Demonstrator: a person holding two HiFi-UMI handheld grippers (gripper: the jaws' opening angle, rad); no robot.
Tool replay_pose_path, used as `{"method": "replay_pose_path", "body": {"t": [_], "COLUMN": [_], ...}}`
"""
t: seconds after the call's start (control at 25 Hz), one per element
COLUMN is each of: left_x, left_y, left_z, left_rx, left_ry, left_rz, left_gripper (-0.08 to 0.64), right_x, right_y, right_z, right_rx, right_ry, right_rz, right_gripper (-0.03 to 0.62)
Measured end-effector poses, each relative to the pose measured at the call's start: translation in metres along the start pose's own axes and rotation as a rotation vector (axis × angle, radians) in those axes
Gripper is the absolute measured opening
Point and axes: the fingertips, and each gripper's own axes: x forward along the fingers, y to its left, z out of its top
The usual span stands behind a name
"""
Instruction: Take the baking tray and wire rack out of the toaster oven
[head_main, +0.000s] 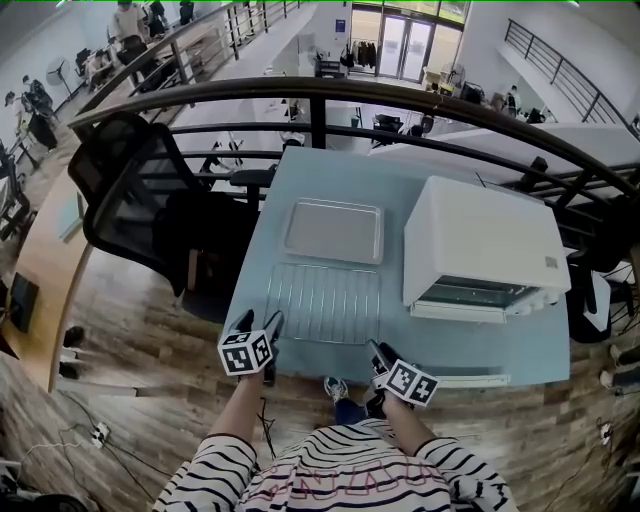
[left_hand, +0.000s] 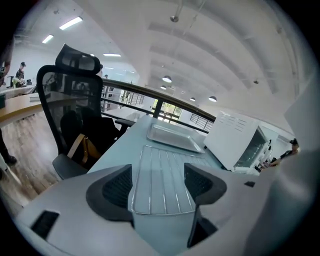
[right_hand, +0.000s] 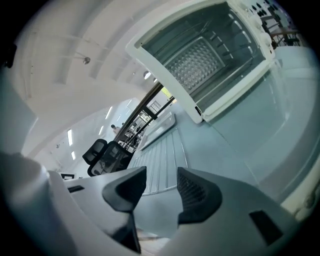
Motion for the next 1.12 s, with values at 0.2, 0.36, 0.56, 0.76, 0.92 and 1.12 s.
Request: {"method": "replay_pose_path", "body": {"t": [0.2, 0.36, 0.56, 0.76, 0.92, 1.12], "left_x": [-0.027, -0.058, -0.095, -0.131, -0.153, -0.179], "left_y": [-0.030, -0.053, -0.073, -0.089, -0.106, -0.120], "left_z": [0.012, 0.014, 0.006, -0.009, -0.022, -0.030], "left_rx": [0.048, 0.077, 0.095, 0.117, 0.146, 0.160], "left_ry": [-0.087, -0.156, -0.216, -0.252, -0.262, -0.282], "left_rz": [-0.039, -0.072, -0.092, -0.108, -0.138, -0.150], "left_gripper": [0.314, 0.311, 0.234, 0.199, 0.178, 0.158], "right_x": [-0.020, -0.043, -0.070, -0.100, -0.120, -0.140], "right_y": [0.005, 0.016, 0.026, 0.044, 0.059, 0.077], "right_z": [0.024, 0.032, 0.029, 0.019, 0.013, 0.007], "right_rx": [-0.067, -0.127, -0.169, -0.205, -0.252, -0.319], "right_ry": [-0.086, -0.139, -0.171, -0.202, -0.224, -0.234], "right_rz": [0.034, 0.061, 0.091, 0.135, 0.167, 0.198], "right_gripper": [0.150, 0.100, 0.067, 0.057, 0.055, 0.054]}}
